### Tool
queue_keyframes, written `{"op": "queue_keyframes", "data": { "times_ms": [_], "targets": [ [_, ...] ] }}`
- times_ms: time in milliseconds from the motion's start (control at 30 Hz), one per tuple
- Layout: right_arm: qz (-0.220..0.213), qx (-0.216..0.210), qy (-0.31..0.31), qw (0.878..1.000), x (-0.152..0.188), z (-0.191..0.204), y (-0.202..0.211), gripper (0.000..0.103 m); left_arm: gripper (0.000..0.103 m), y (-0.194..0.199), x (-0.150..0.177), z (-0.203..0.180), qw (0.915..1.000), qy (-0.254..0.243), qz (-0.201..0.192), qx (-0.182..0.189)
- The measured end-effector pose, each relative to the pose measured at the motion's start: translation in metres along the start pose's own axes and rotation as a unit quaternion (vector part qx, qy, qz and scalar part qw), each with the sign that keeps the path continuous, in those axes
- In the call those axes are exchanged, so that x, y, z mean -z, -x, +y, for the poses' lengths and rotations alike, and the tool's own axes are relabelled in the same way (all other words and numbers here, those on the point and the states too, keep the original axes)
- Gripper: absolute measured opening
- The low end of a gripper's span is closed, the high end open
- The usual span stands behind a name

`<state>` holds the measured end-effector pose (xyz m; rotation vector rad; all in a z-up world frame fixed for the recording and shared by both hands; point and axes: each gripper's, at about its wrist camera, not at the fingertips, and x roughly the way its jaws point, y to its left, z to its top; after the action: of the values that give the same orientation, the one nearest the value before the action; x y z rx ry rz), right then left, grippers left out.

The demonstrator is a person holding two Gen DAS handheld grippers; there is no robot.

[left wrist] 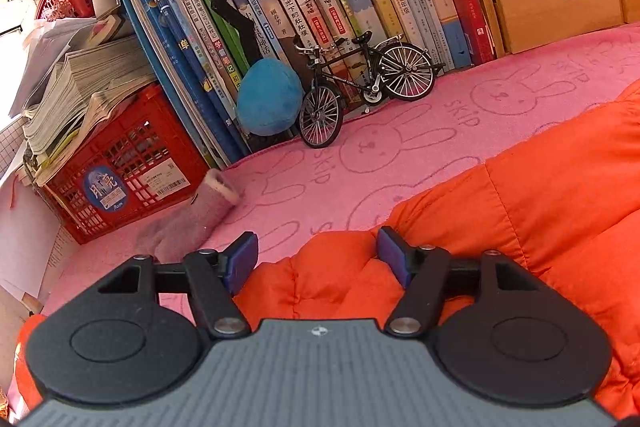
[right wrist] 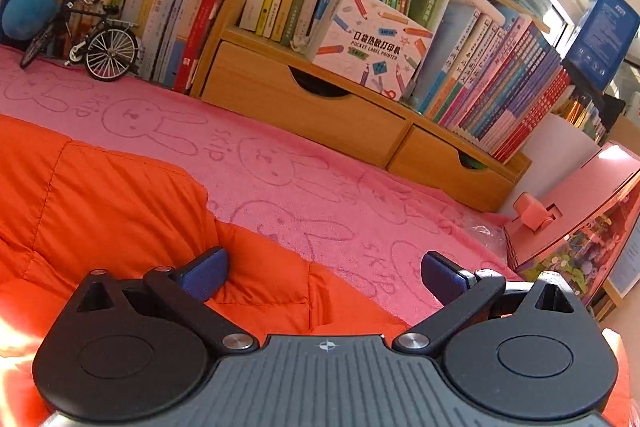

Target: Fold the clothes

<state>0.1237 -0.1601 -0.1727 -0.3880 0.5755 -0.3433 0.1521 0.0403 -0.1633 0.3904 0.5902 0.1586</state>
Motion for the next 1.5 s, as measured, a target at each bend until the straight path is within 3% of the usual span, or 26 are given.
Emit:
{"op": "queue_keyframes", "data": {
  "times_ms": [33,133,200,333,400,467,600,733,800,1000,1133,1333,1433,1500],
  "targets": [
    [0.001,-0.001,0.0,1.0,0.0,0.0,0.0,0.103,0.066,0.0,-0.002,0.006,0.9998,0.016,0.006,0.013],
    [-0.011,0.004,-0.011,1.0,-0.002,-0.005,0.008,0.103,0.065,0.009,-0.014,0.029,0.9976,0.065,0.023,-0.007],
    [-0.027,0.007,-0.024,0.999,-0.006,-0.009,0.022,0.102,0.06,0.029,-0.015,0.033,0.997,0.073,0.013,-0.021],
    [-0.081,-0.015,-0.065,0.994,-0.013,-0.01,0.075,0.103,0.06,0.07,-0.015,0.041,0.995,0.086,-0.01,-0.05],
    [-0.1,-0.044,-0.052,0.993,-0.011,0.002,0.099,0.103,0.06,0.09,-0.015,0.044,0.9934,0.093,-0.021,-0.065],
    [-0.115,-0.077,-0.03,0.99,-0.007,0.017,0.121,0.103,0.061,0.097,-0.008,0.029,0.9967,0.066,-0.016,-0.046],
    [-0.093,-0.112,0.003,0.989,0.006,0.043,0.138,0.103,0.063,0.089,0.011,0.002,0.9992,0.009,0.013,-0.038],
    [-0.072,-0.092,0.015,0.993,0.016,0.048,0.133,0.103,0.068,0.073,0.023,-0.001,0.9988,-0.017,0.019,-0.043],
    [-0.061,-0.073,0.02,0.995,0.02,0.043,0.127,0.103,0.078,0.066,0.023,0.003,0.9985,-0.015,0.023,-0.047],
    [-0.03,-0.034,0.026,0.999,0.04,0.017,0.11,0.103,0.08,0.066,0.021,0.014,0.9986,0.004,0.037,-0.039],
    [0.015,-0.066,-0.01,0.998,0.048,0.003,0.092,0.103,0.08,0.073,0.012,0.025,0.9977,0.029,0.052,-0.031],
    [-0.002,-0.08,0.007,0.997,0.038,-0.007,0.111,0.102,0.074,0.083,0.0,0.041,0.9947,0.067,0.076,-0.021],
    [-0.028,-0.079,-0.011,0.996,0.038,-0.026,0.131,0.102,0.073,0.104,-0.001,0.054,0.9945,0.079,0.063,-0.027],
    [-0.021,-0.077,-0.011,0.997,0.041,-0.033,0.133,0.102,0.072,0.113,0.001,0.057,0.9951,0.077,0.057,-0.027]
  ]
}}
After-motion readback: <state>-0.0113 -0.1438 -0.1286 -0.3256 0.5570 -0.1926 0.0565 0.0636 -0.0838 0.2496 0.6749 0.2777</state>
